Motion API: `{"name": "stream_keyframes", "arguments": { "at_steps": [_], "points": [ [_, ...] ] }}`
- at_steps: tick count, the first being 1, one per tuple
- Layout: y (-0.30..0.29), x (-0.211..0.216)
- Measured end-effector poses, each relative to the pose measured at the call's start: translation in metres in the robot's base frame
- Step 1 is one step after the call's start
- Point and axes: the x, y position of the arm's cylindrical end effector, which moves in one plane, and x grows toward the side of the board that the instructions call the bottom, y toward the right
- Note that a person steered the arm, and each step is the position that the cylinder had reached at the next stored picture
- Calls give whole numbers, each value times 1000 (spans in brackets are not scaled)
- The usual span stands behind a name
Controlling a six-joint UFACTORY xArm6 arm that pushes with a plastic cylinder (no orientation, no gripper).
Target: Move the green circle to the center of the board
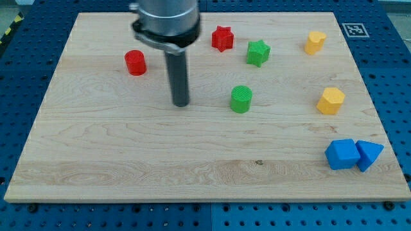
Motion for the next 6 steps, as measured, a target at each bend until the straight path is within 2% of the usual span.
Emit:
{"name": "stream_keyframes", "arguments": {
  "at_steps": [1,2,3,4,5,6],
  "points": [
    [66,17],
    [114,72],
    [142,45],
    [85,-36],
    [95,-26],
    [110,15]
  ]
}}
